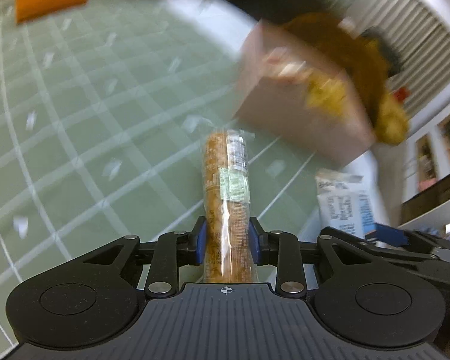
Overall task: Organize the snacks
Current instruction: 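Lift the biscuit stick and blue packet up toward the pink box, then lower both snacks into the pink box and open both tools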
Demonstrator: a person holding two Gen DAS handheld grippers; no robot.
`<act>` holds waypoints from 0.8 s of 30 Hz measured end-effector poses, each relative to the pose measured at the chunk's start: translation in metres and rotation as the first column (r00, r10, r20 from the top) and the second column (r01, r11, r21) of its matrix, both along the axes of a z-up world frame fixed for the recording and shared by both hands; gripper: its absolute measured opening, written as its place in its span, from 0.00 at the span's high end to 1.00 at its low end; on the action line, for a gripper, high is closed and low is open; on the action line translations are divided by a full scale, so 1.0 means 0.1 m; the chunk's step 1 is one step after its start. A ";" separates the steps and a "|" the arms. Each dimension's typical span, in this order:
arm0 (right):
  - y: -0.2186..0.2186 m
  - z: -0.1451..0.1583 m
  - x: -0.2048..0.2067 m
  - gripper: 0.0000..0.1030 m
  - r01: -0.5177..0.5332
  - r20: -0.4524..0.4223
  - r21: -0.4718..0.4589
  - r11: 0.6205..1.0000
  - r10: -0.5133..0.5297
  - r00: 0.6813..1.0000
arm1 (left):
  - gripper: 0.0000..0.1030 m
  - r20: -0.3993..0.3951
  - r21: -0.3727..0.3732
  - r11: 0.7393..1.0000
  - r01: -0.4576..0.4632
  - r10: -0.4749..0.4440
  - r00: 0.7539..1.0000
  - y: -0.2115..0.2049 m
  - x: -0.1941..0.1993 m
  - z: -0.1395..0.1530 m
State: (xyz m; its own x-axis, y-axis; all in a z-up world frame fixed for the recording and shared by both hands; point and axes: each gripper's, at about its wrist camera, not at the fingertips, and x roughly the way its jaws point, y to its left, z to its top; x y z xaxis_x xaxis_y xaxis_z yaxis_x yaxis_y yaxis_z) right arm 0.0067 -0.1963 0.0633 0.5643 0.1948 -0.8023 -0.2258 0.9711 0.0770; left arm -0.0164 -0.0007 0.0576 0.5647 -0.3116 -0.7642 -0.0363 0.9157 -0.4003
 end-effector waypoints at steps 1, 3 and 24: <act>-0.06 0.17 0.01 0.25 -0.002 0.041 0.010 1.000 0.002 0.999 | 0.68 0.067 -0.006 1.000 0.014 -0.013 0.998 0.01 0.01 0.23; -0.18 0.63 0.04 0.25 -0.005 0.168 0.017 1.000 0.002 0.986 | 0.68 0.195 0.002 0.999 0.042 -0.042 0.980 0.02 0.06 0.70; -0.96 1.34 1.37 0.25 0.087 0.268 0.151 0.985 -0.125 0.955 | 0.67 0.145 -0.036 0.995 0.096 -0.090 0.985 -0.44 2.25 0.39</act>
State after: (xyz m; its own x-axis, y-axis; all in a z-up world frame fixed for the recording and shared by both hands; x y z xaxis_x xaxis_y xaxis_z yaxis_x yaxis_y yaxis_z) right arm 0.1435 -0.2919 0.1969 0.7825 0.2186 -0.5830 -0.1534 0.9752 0.1597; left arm 0.2088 -0.0444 0.0969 0.6339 -0.3984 -0.6629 0.1087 0.8945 -0.4336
